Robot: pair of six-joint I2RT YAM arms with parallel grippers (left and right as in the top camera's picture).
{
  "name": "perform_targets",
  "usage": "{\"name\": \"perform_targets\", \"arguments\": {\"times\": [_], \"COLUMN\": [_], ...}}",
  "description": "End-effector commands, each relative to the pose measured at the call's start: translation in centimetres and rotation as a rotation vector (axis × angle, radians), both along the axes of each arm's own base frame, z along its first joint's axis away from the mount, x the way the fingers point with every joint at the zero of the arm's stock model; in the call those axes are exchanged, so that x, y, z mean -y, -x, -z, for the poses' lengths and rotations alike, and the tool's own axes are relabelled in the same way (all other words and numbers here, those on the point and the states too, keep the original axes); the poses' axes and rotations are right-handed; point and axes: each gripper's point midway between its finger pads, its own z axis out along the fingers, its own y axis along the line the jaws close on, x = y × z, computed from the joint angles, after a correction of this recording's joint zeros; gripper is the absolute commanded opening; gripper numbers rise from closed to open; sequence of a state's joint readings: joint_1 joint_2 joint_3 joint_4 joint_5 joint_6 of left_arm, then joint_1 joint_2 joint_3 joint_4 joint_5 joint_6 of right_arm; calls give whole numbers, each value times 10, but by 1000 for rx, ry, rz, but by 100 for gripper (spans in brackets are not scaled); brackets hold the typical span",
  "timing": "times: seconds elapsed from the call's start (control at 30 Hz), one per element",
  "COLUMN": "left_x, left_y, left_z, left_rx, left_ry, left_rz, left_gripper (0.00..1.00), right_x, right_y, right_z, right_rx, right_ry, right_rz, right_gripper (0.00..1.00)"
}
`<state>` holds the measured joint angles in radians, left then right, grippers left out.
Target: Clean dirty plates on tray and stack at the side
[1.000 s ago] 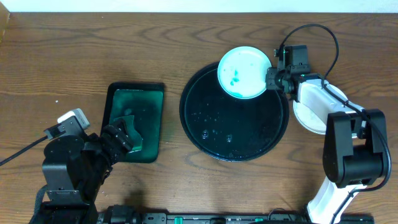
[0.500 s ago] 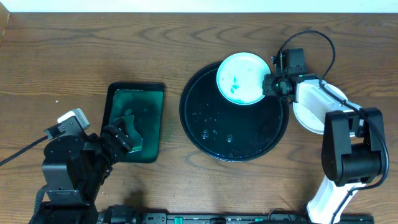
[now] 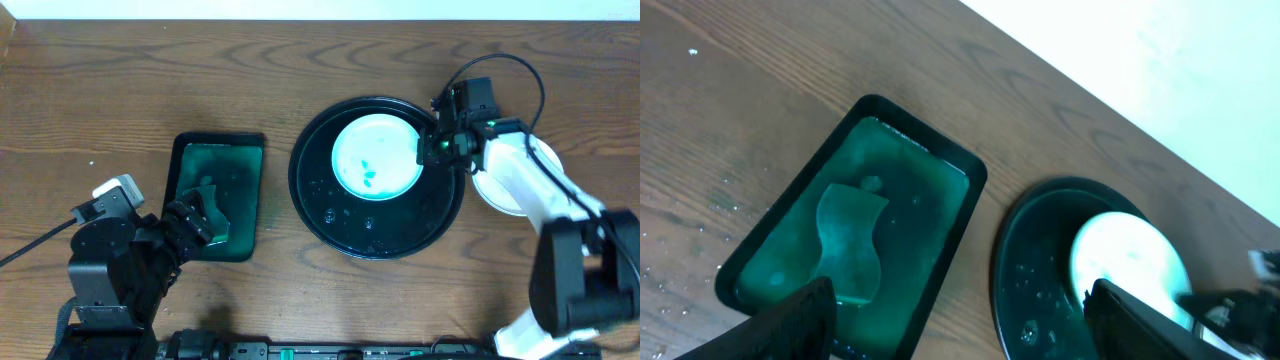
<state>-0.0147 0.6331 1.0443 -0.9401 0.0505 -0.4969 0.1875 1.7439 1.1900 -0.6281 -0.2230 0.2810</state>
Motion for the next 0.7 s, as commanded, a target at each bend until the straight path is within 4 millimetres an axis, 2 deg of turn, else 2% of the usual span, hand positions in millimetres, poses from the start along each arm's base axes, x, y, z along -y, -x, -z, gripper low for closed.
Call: {"name": "perform_targets", "arguments": {"times": [0.0, 0.03, 0.13, 0.2, 0.37, 0.5, 0.53, 0.6, 0.67], "left_x": [-1, -1, -1, -1, -1, -1, -1, -1, -1], "left_y": [0, 0, 0, 0, 0, 0, 0, 0, 0], "left_z": [-7, -7, -7, -7, -7, -7, -7, -8, -8], "left_rx": [17, 17, 17, 17, 17, 17, 17, 18, 22], "left_ry": [-1, -1, -1, -1, -1, -1, -1, -1, 0], "left_rz": [-1, -1, -1, -1, -1, -1, -1, -1, -1], "left_gripper": [80, 80, 80, 80, 80, 80, 80, 80, 80], "right_x": [12, 8, -1, -6, -10, -6, -5, -5, -3], "right_y": [19, 33, 56, 66, 61, 55, 54, 50, 46], "right_z": [0, 9, 25, 36, 57, 58, 55, 46, 33], "right_rx": [-41, -94, -197, -241, -254, -244, -235, -204, -150], "right_ry": [161, 188, 203, 213, 230, 224, 222, 218, 233], "right_rz": [68, 44, 57, 76, 174, 178, 157, 77, -5], "right_gripper": [1, 1, 1, 1, 1, 1, 4, 22, 34]}}
